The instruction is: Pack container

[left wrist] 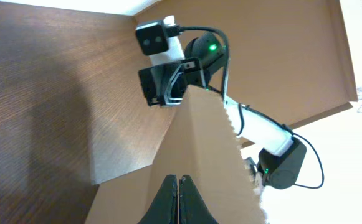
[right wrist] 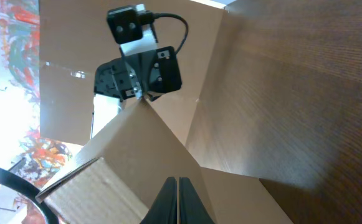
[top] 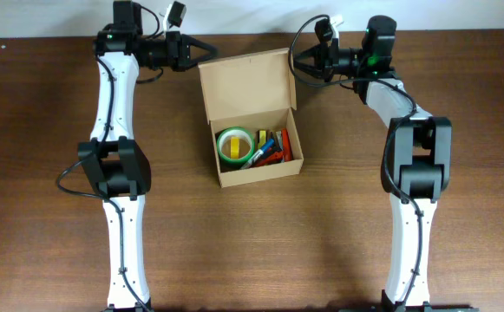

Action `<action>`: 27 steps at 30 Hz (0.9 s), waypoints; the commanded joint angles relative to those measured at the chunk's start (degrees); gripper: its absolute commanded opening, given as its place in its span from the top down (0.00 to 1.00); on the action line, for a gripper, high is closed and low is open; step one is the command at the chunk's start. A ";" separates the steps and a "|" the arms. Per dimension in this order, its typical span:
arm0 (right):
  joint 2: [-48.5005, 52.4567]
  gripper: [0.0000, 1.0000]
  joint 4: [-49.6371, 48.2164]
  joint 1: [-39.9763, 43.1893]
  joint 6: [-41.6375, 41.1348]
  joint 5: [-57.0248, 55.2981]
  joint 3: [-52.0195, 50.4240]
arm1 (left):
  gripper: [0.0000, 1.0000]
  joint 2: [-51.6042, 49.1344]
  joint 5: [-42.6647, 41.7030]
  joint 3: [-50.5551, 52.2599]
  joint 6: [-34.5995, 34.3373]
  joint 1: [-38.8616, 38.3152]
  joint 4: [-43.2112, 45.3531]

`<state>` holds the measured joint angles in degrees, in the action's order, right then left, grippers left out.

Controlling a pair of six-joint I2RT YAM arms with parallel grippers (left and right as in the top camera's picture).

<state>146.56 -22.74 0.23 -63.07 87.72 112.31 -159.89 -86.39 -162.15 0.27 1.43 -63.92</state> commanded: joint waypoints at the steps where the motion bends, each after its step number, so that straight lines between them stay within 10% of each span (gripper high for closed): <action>1: -1.62 0.96 -0.22 0.92 -0.28 1.22 0.52 | 0.98 -0.07 -1.31 -2.34 1.09 0.35 -1.73; 7: -4.39 0.96 -0.31 0.85 -0.28 1.22 0.52 | 0.98 -0.07 -1.31 -2.71 5.66 0.11 -8.90; 15: -7.15 0.96 -0.68 0.90 -0.39 1.22 0.52 | 0.98 -0.07 -0.98 -3.10 28.28 -0.17 -32.81; 27: -8.61 0.96 -0.61 0.85 -0.44 1.22 0.52 | 0.98 5.03 5.88 -3.52 27.04 -3.48 -32.76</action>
<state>140.40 -23.18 1.08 -63.31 87.99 112.31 -158.89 -83.18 -164.53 25.54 -0.78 -96.47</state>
